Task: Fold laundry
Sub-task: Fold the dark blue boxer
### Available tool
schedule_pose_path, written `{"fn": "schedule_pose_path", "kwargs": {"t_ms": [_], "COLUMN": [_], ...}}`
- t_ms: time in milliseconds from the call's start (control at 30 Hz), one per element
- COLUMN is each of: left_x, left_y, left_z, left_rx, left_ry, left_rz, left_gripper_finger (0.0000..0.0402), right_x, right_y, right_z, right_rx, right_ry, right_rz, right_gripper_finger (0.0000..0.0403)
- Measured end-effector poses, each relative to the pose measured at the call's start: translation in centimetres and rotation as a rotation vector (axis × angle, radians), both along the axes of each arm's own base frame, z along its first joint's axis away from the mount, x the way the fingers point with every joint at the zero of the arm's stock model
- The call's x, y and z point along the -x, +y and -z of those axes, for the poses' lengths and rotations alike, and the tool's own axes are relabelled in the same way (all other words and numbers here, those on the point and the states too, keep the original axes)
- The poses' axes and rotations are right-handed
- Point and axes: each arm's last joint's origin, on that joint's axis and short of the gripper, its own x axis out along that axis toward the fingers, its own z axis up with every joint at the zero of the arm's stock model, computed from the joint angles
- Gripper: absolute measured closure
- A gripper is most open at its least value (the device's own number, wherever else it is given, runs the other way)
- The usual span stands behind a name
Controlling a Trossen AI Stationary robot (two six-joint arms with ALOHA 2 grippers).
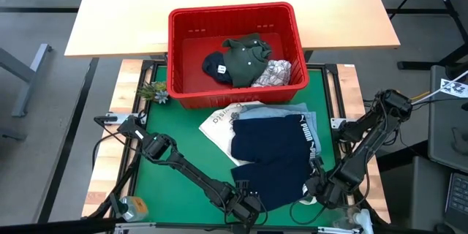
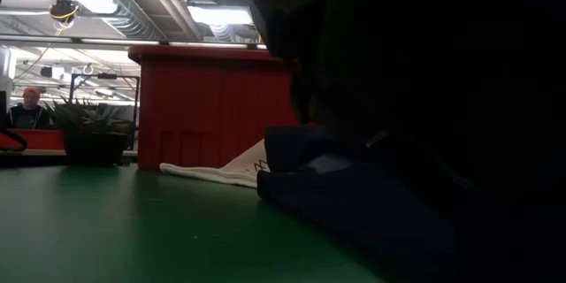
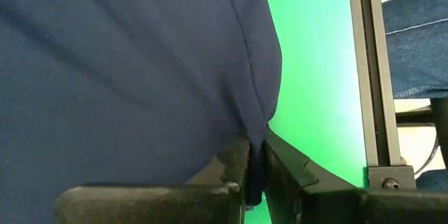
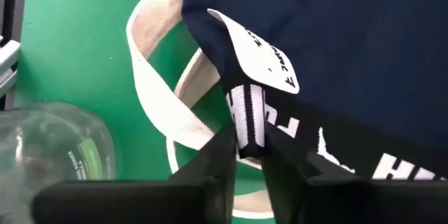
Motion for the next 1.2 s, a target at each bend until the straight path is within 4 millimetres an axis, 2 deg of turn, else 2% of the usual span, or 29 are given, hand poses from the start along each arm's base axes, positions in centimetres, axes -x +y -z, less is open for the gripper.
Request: {"fn": "schedule_pose_path", "kwargs": {"t_ms": [233, 400, 667, 833, 1033, 1200], "left_x": [0.1, 0.4, 1.0, 1.6, 2.9, 4.1], "left_y": [-0.1, 0.2, 0.6, 1.5, 3.8, 6.3], "left_z": [-0.3, -1.5, -4.9, -7.9, -11.3, -13.6], "left_rx": [0.015, 0.014, 0.024, -0.004, -0.07, -0.156], "left_ry": [-0.001, 0.008, -0.029, -0.064, -0.034, 0.014], "left_rz": [-0.019, -0.018, -0.025, -0.053, -0.092, -0.142], "left_gripper_finger": [0.0396, 0.0398, 0.0398, 0.0399, 0.0399, 0.0399], "right_x": [0.0, -0.3, -0.8, -1.0, -0.9, -0.2], "right_y": [0.2, 0.7, 0.8, 0.5, -0.3, -1.9], "right_z": [-0.2, -1.8, -5.0, -6.5, -8.1, -8.5], "right_rx": [-0.03, -0.036, 0.053, 0.147, 0.276, 0.453], "right_ry": [0.02, 0.013, -0.047, -0.131, -0.202, -0.199], "right_rz": [-0.005, -0.006, -0.011, 0.055, 0.083, 0.199], "right_gripper_finger": [0.0393, 0.0384, 0.0397, 0.039, 0.039, 0.0395]}}
